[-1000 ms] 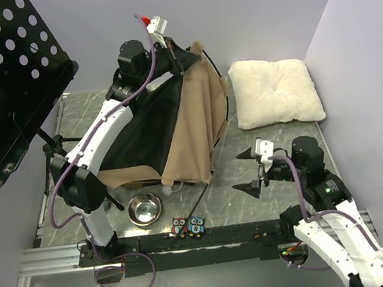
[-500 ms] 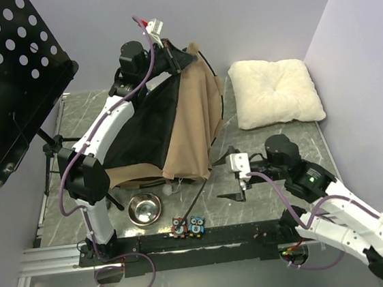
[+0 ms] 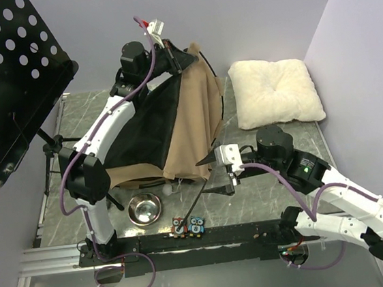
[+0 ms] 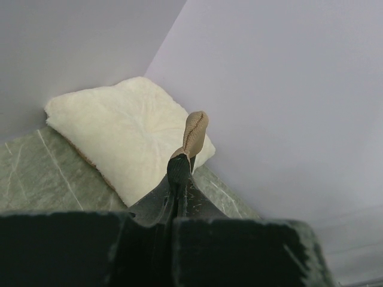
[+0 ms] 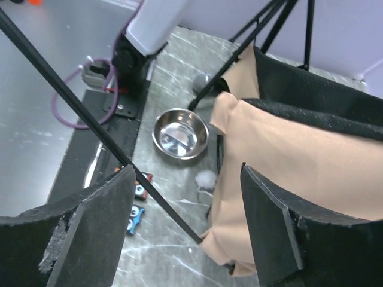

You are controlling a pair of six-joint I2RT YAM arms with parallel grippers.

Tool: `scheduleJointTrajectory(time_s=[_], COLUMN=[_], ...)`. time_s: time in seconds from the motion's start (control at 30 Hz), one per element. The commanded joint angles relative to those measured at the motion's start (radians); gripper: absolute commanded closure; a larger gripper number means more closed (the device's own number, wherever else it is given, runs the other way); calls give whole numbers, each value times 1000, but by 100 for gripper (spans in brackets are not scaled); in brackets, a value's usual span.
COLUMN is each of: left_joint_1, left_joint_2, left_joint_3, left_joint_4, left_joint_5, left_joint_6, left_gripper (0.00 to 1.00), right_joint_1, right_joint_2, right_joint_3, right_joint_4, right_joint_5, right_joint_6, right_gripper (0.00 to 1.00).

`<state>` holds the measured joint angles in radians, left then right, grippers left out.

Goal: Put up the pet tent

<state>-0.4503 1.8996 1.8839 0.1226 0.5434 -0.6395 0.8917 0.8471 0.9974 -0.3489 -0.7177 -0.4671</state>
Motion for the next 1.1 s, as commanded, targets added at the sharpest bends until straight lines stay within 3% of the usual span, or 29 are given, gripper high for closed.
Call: scheduleJointTrajectory(time_s=[0.0, 0.13, 0.3, 0.63, 0.77, 1.07], left_joint_1=[2, 9, 13, 18, 18, 18], left_joint_2=[16, 24, 32, 41, 47, 46], left_joint_3=[-2, 3, -3, -9, -8, -11], left_joint_4=[15, 12, 18, 15, 18, 18], left_joint_5=[-23, -23, -23, -19, -19, -13], left_joint_6=[-5, -5, -3, 9, 8, 12], left_gripper=[99, 99, 99, 99, 99, 99], right_joint_1=[10, 32, 73, 110, 112, 167], right_joint_2=[-10, -13, 20, 50, 63, 79], right_joint_3=[49, 63, 95, 208, 236, 236], right_joint_4=[28, -45, -55, 59, 56, 54], right_joint_5=[-58, -95, -124, -167, -192, -213], right_joint_6=[42, 3, 10, 223, 242, 257], right_gripper=[20, 5, 4, 28, 31, 28])
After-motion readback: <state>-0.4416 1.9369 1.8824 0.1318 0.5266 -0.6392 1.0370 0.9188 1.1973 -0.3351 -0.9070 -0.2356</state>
